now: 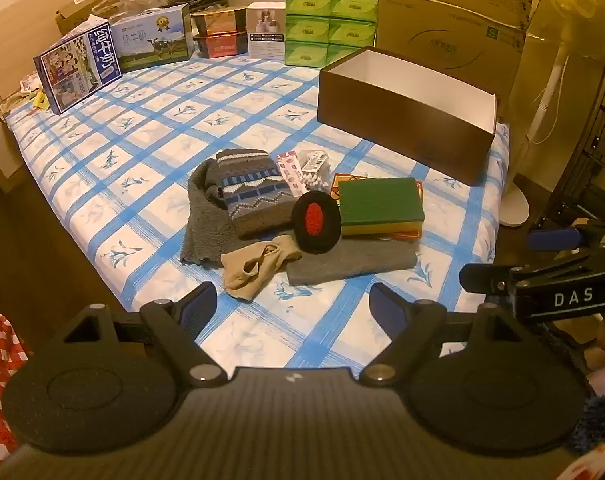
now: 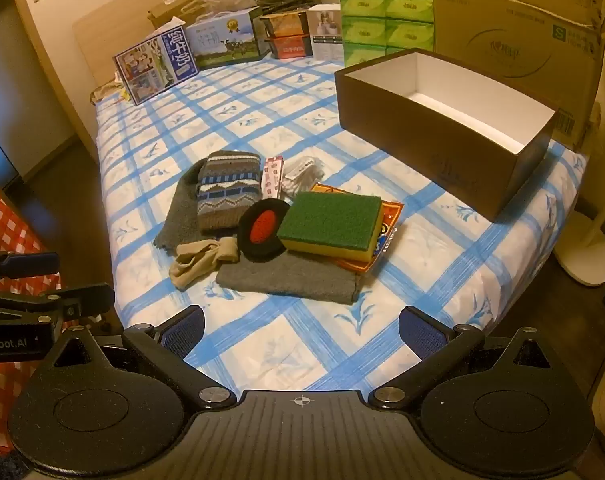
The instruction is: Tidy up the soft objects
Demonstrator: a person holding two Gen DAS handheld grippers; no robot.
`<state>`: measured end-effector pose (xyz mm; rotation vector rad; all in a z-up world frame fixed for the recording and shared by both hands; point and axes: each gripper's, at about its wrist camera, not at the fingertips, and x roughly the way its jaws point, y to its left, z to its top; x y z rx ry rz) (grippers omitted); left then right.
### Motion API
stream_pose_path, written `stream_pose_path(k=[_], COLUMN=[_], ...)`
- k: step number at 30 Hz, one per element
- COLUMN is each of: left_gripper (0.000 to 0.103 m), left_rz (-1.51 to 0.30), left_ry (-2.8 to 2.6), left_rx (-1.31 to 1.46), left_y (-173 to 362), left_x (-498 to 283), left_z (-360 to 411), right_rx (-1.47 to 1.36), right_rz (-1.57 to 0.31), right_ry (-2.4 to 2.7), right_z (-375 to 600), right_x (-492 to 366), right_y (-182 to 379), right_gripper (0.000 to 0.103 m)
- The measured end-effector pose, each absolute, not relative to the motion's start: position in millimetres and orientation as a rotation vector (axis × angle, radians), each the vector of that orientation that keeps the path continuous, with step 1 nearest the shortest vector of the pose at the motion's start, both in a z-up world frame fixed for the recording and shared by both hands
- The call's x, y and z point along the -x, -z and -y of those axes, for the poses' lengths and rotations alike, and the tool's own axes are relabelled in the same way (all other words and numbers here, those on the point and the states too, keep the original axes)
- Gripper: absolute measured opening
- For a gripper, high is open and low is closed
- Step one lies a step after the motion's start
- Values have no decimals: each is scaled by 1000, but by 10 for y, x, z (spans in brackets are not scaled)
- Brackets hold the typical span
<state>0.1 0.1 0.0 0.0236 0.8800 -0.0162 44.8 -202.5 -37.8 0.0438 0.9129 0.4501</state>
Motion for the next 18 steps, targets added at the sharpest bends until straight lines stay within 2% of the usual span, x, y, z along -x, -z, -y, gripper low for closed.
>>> stream_pose_path(k=[18], left_gripper=[82], left_rz=[-878], left_ry=[18], left_rx=[-20], left_y=[-1], left_x=[-1], left_z=[-2], right_rx=[-44], right_rz=[-915], right_ry=[-450], right_z=[2023], right_x=[-449], right_y=[368], right_gripper=[103])
